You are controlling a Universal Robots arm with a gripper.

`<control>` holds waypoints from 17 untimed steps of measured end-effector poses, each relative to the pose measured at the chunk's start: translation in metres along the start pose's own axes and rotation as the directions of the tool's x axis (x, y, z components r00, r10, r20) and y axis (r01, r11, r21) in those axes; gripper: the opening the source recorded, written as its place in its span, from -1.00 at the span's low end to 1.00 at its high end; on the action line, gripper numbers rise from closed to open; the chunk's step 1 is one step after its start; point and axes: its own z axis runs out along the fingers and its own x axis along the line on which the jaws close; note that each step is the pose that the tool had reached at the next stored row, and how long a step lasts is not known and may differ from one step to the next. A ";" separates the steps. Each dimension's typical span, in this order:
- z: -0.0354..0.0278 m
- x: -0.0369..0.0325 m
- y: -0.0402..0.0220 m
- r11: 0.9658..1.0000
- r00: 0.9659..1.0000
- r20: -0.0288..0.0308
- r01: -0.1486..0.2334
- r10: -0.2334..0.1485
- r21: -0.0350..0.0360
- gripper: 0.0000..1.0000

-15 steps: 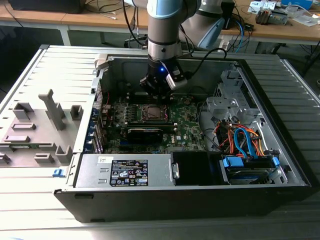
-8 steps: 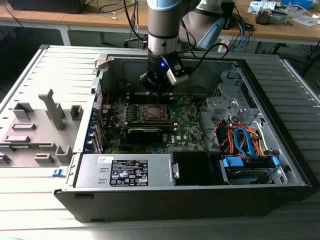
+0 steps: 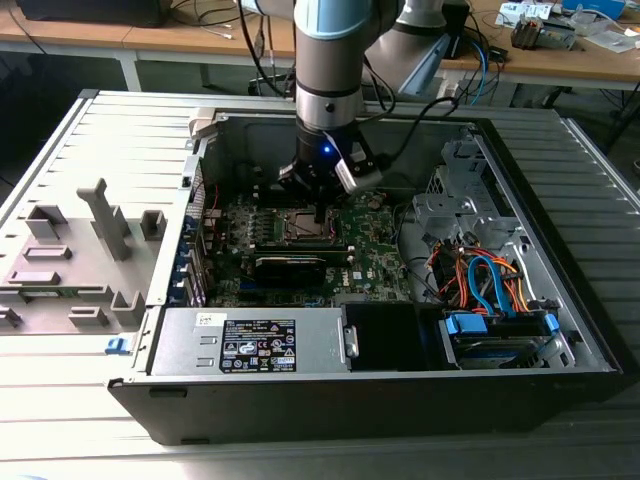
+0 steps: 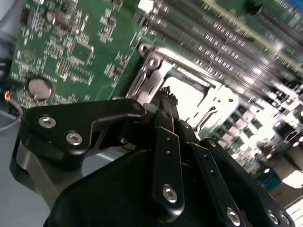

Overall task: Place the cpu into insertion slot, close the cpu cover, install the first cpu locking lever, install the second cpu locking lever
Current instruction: 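Install the first cpu locking lever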

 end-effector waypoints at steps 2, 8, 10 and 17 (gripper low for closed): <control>-0.0031 0.0000 -0.0007 1.000 1.000 0.000 0.000 0.000 0.000 -0.77; -0.0346 -0.0008 -0.0014 1.000 1.000 0.000 0.000 0.000 0.000 -0.77; -0.0404 -0.0010 -0.0015 1.000 1.000 0.000 0.000 0.000 0.000 -0.77; -0.0407 -0.0010 -0.0015 1.000 1.000 0.000 0.000 0.000 -0.001 -0.77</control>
